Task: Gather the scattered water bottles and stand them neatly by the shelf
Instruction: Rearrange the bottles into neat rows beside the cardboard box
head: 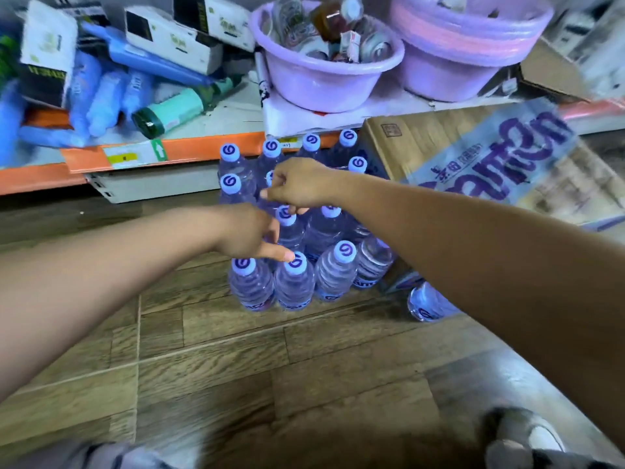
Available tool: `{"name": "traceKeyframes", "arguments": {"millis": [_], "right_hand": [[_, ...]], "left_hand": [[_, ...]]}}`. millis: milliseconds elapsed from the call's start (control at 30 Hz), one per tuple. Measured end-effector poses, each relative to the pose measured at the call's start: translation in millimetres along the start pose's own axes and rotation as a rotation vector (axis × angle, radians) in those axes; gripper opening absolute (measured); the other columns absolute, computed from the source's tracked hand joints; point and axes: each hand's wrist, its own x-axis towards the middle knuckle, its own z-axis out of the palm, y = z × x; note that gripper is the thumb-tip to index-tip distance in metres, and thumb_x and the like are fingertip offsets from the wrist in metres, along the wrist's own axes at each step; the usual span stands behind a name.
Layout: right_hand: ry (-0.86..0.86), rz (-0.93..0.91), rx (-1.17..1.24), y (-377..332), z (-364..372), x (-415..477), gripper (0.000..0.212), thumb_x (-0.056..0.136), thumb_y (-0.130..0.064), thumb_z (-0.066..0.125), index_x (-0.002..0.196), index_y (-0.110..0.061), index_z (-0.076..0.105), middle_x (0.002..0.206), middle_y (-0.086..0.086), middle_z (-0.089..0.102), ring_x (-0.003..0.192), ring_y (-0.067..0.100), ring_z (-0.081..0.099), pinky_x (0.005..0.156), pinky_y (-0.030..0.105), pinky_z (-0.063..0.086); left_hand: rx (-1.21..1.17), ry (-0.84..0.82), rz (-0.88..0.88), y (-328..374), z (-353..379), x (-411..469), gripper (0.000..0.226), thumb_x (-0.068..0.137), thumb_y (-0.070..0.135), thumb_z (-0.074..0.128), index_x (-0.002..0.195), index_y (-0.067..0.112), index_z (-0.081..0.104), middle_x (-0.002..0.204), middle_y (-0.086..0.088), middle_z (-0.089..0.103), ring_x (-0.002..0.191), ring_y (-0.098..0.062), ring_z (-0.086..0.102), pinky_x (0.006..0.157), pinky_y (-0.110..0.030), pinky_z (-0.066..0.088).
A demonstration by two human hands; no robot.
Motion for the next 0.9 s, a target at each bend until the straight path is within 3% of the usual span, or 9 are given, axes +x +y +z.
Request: {"name": "traceKeyframes", "arguments": {"millis": [133, 233, 333, 400, 500, 700, 800, 900], "right_hand": [[0.036, 0.065, -0.155, 42, -26, -22, 0.033, 0.098, -0.036, 0.045, 0.093, -0.005, 0.054, 0.106, 0.017, 0.063, 0.099, 0.028, 0.056, 0.084, 0.033, 0.043], [0.030, 0.046, -0.220, 78, -23, -30, 0.031, 0.097, -0.038, 0.046, 0.106, -0.009, 0.052, 0.122, 0.018, 0.057, 0.112, 0.031, 0.053, 0.083, 0.032, 0.039], [0.034, -0.011, -0.240, 107, -18, -36, 0.060, 0.095, -0.043, 0.049, 0.141, -0.007, 0.036, 0.146, 0.016, 0.040, 0.133, 0.032, 0.041, 0.105, 0.036, 0.038], [0.012, -0.065, -0.310, 120, -16, -39, 0.070, 0.095, -0.046, 0.047, 0.149, -0.008, 0.024, 0.156, 0.015, 0.023, 0.144, 0.030, 0.023, 0.117, 0.041, 0.026], [0.030, -0.126, -0.323, 134, -19, -47, 0.073, 0.095, -0.046, 0.046, 0.152, -0.012, 0.016, 0.160, 0.012, 0.009, 0.149, 0.028, 0.008, 0.120, 0.044, 0.019], [0.081, -0.213, -0.323, 155, -14, -88, 0.069, 0.097, -0.044, 0.042, 0.152, -0.016, 0.011, 0.162, 0.008, -0.002, 0.150, 0.026, 0.001, 0.120, 0.042, 0.017], [0.052, -0.239, -0.333, 160, -1, -103, 0.067, 0.099, -0.043, 0.039, 0.153, -0.017, 0.009, 0.162, 0.007, -0.005, 0.150, 0.025, -0.002, 0.119, 0.041, 0.016], [0.044, -0.247, -0.300, 161, 18, -103, 0.066, 0.100, -0.042, 0.037, 0.153, -0.017, 0.007, 0.162, 0.006, -0.005, 0.150, 0.024, -0.002, 0.120, 0.039, 0.014]], "left_hand": [[0.076, 0.027, 0.020, 18, -9, 9, 0.059, 0.085, 0.065, 0.041, 0.123, 0.021, 0.050, 0.122, -0.005, 0.060, 0.111, -0.025, 0.056, 0.097, -0.038, 0.045], [0.042, 0.175, -0.012, 34, -10, 22, 0.075, 0.086, 0.060, 0.043, 0.147, 0.023, 0.020, 0.143, -0.008, 0.044, 0.129, -0.028, 0.045, 0.104, -0.041, 0.040], [0.076, 0.244, -0.123, 53, -9, 22, 0.081, 0.088, 0.058, 0.042, 0.151, 0.028, 0.000, 0.158, -0.003, 0.015, 0.141, -0.026, 0.029, 0.110, -0.042, 0.035], [0.104, 0.244, -0.225, 65, -7, 18, 0.080, 0.090, 0.058, 0.040, 0.149, 0.030, -0.005, 0.161, 0.000, -0.001, 0.148, -0.023, 0.011, 0.118, -0.041, 0.023], [0.034, 0.281, -0.380, 83, 1, 8, 0.080, 0.090, 0.060, 0.037, 0.150, 0.029, -0.006, 0.160, 0.000, -0.008, 0.149, -0.022, -0.002, 0.122, -0.040, 0.007], [-0.145, 0.300, -0.589, 129, 18, -11, 0.077, 0.091, 0.061, 0.033, 0.148, 0.033, -0.011, 0.159, 0.002, -0.015, 0.148, -0.022, -0.007, 0.121, -0.042, 0.003], [-0.223, 0.326, -0.620, 147, 34, -14, 0.077, 0.091, 0.061, 0.032, 0.147, 0.033, -0.013, 0.157, 0.004, -0.022, 0.148, -0.022, -0.013, 0.121, -0.042, 0.000], [-0.151, 0.363, -0.588, 150, 49, -4, 0.078, 0.092, 0.058, 0.032, 0.147, 0.032, -0.017, 0.156, 0.005, -0.027, 0.146, -0.020, -0.018, 0.121, -0.040, -0.003]]}}
